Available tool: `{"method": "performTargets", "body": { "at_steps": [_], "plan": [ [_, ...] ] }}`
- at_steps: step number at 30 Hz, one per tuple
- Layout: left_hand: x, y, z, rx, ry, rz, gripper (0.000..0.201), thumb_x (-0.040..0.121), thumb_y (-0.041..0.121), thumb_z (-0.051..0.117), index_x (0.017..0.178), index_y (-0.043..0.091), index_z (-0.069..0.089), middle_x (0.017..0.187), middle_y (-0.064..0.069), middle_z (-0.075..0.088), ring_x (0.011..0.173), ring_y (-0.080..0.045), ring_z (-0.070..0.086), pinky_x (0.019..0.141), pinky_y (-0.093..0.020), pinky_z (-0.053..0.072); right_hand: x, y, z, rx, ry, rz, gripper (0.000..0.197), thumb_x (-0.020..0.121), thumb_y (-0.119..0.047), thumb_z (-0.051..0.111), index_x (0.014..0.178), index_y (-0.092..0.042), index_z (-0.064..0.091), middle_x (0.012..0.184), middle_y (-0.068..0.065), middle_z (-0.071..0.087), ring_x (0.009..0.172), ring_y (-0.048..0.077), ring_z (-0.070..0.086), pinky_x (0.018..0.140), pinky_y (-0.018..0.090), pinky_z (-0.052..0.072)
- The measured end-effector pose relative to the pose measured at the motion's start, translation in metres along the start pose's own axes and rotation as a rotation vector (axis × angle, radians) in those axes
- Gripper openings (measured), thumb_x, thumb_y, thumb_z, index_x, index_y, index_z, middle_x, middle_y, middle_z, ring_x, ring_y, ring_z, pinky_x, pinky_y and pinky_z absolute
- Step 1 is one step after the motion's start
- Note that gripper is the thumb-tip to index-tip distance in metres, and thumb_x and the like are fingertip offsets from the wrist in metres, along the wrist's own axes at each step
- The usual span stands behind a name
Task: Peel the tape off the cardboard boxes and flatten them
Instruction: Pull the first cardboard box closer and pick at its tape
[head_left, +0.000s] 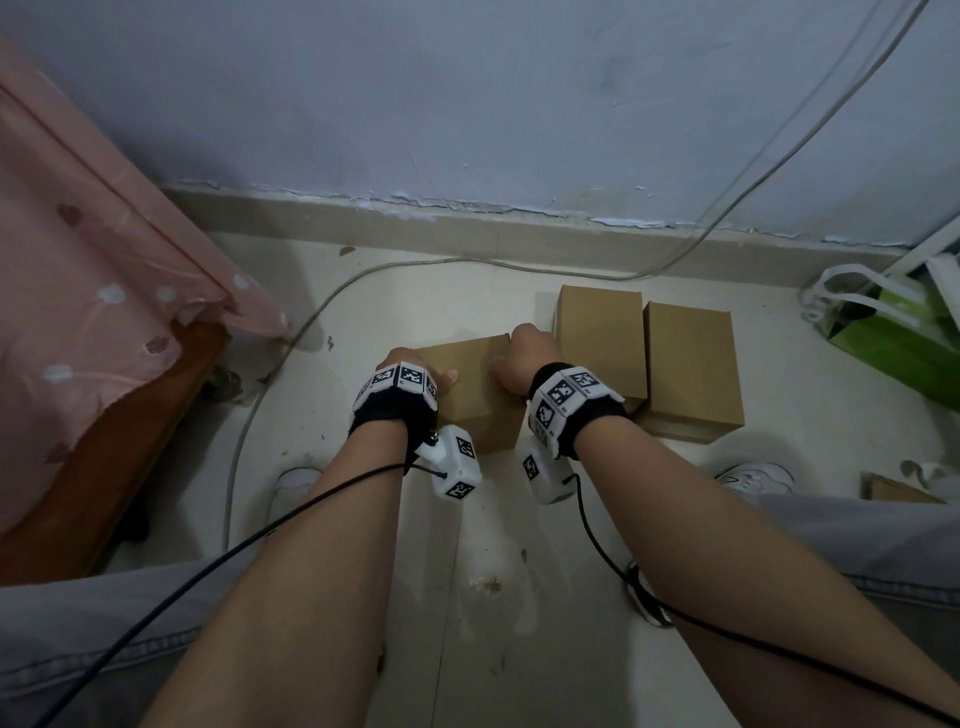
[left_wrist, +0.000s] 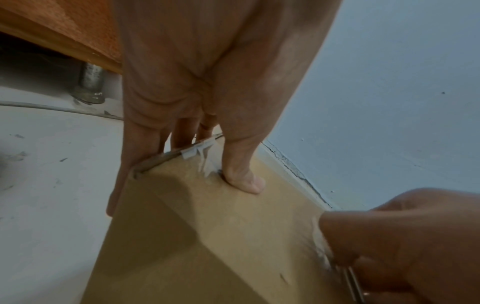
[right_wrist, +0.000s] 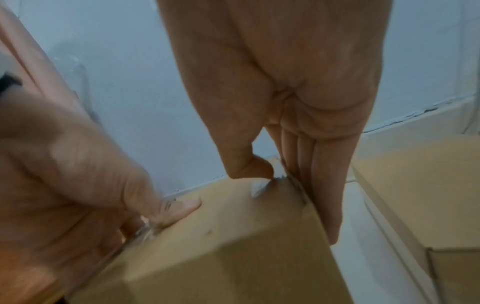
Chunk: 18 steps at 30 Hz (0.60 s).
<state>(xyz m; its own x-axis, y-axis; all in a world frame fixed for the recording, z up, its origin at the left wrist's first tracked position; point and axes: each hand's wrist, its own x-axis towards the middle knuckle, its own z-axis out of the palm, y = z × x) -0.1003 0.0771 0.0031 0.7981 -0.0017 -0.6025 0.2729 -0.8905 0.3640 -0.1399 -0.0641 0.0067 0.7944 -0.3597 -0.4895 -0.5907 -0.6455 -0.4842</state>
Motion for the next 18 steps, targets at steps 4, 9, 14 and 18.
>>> {"method": "performTargets", "body": {
  "at_steps": [4,9,14,18],
  "plan": [
    [0.001,-0.003,-0.002,0.001,0.002,0.027,0.056,0.081,0.051,0.072,0.107,0.003,0.059,0.114,-0.016,0.066,0.105,-0.033,0.063,0.091,-0.038,0.050,-0.002,0.001,-0.014,-0.010,0.047,-0.014,0.022,0.089,-0.015,0.057,0.069,-0.008,0.052,0.076,0.012,0.059,0.071,0.029,0.062,0.056,0.030,0.047],
    [-0.006,-0.006,-0.001,0.068,0.022,0.097,0.052,0.087,0.056,0.062,0.097,0.004,0.060,0.107,-0.015,0.068,0.099,-0.031,0.064,0.082,-0.034,0.049,-0.018,-0.010,-0.020,-0.154,0.161,-0.106,0.026,0.088,0.003,0.052,0.066,-0.010,0.045,0.076,0.009,0.053,0.077,0.030,0.058,0.067,0.033,0.047],
    [-0.006,-0.007,0.000,0.034,0.033,0.086,0.049,0.086,0.055,0.064,0.084,0.007,0.054,0.101,-0.012,0.066,0.098,-0.032,0.064,0.086,-0.037,0.051,-0.026,-0.018,-0.006,-0.204,0.165,-0.137,0.030,0.088,0.008,0.044,0.066,-0.011,0.037,0.074,0.006,0.044,0.078,0.027,0.050,0.069,0.032,0.041],
    [-0.004,-0.005,0.000,0.026,0.037,0.079,0.050,0.084,0.052,0.067,0.077,0.008,0.047,0.107,-0.016,0.067,0.098,-0.032,0.064,0.085,-0.037,0.051,-0.023,-0.021,-0.001,-0.205,0.176,-0.116,0.032,0.090,0.009,0.042,0.065,-0.010,0.036,0.077,0.007,0.044,0.078,0.026,0.048,0.070,0.029,0.040]
  ]
}}
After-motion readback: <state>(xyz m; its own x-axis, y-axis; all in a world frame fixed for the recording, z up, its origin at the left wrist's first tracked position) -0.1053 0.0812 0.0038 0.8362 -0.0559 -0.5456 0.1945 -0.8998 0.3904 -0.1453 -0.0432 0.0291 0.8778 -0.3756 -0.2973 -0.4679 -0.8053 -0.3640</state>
